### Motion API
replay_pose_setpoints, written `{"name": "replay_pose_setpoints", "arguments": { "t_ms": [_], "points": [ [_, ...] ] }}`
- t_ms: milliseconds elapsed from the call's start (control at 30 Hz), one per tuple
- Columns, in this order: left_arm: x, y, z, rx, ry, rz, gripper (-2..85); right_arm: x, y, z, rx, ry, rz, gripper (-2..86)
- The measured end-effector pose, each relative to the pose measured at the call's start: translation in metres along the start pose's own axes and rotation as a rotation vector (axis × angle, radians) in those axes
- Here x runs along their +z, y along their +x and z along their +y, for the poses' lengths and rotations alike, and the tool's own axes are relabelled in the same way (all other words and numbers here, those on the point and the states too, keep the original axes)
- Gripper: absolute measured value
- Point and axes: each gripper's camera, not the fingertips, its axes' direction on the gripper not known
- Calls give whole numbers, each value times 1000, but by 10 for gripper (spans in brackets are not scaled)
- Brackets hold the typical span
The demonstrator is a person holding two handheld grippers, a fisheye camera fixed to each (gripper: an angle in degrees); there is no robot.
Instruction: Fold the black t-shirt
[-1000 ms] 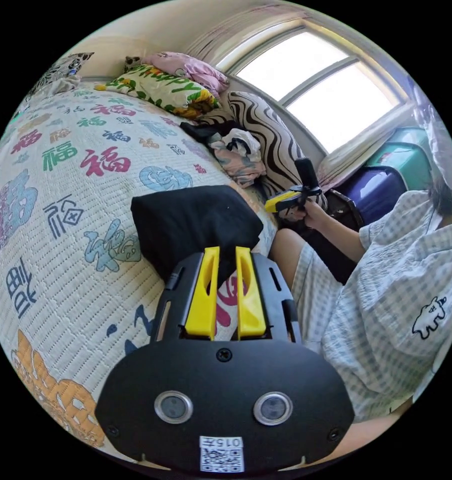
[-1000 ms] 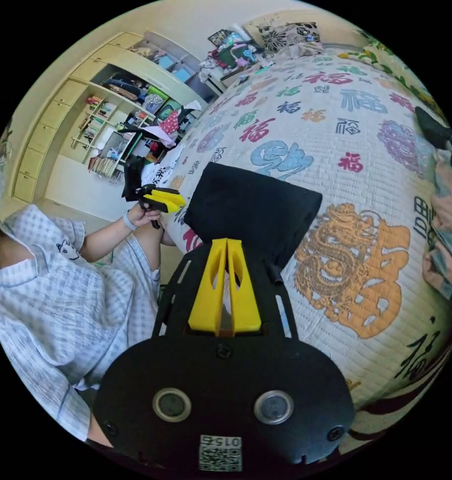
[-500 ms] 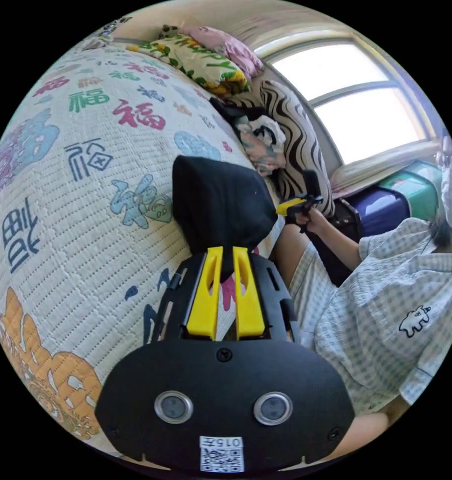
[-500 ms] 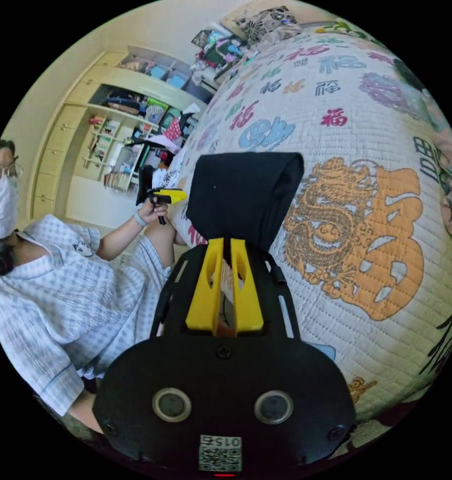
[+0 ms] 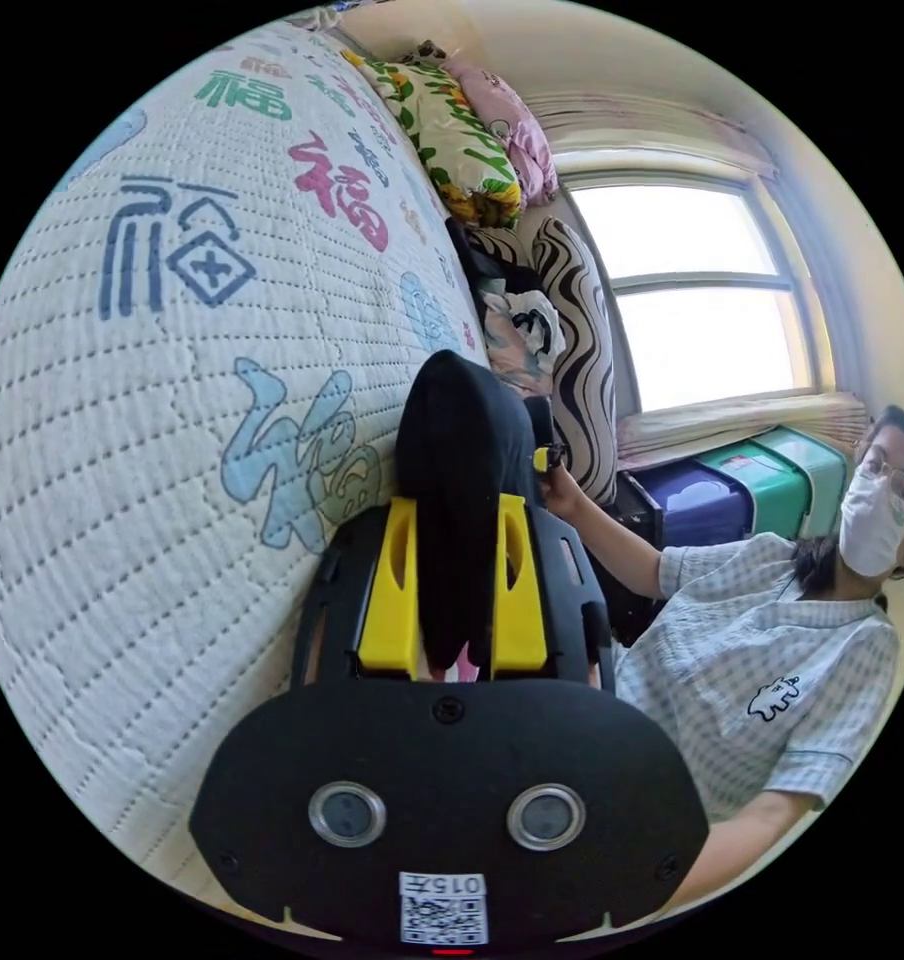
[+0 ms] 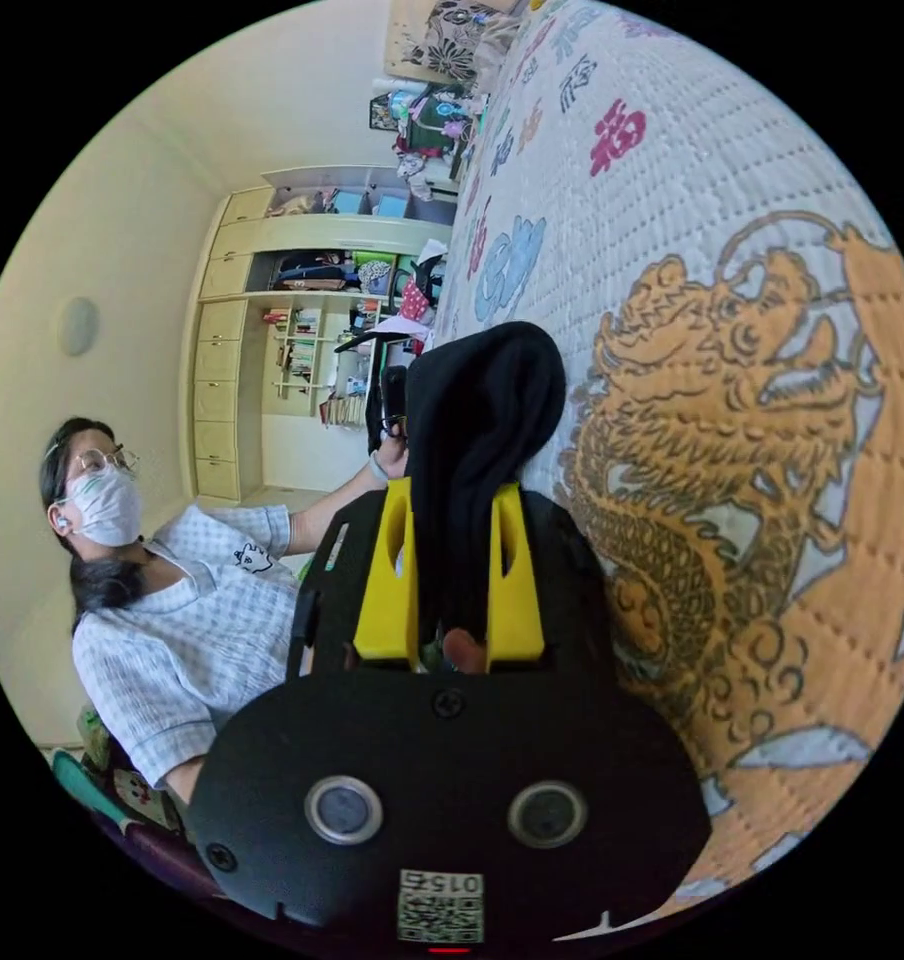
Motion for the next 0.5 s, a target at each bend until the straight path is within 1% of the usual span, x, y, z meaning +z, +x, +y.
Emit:
{"name": "replay_pose_setpoints", "arguments": {
  "t_ms": [133,233,267,333,400,433,500],
  "points": [
    [-23,13,1,-24,-2,10,81,22,13,-16,33,-14,-37,75],
    [-50,33,4,-34,-9,8,65,35,-1,-25,31,-17,52,67],
    [-68,47,8,-22,-12,12,62,43,-15,-31,7,-25,97,66],
    [-108,71,20,-1,15,16,61,64,-40,-46,-48,-47,127,65],
    [-193,114,50,51,115,11,60,97,-67,-67,-115,-76,96,65],
    [-218,126,60,62,143,2,59,125,-88,-84,-176,-95,56,65],
    [-325,183,108,102,261,-98,59,176,-121,-111,-267,-119,-2,65]
  ]
}}
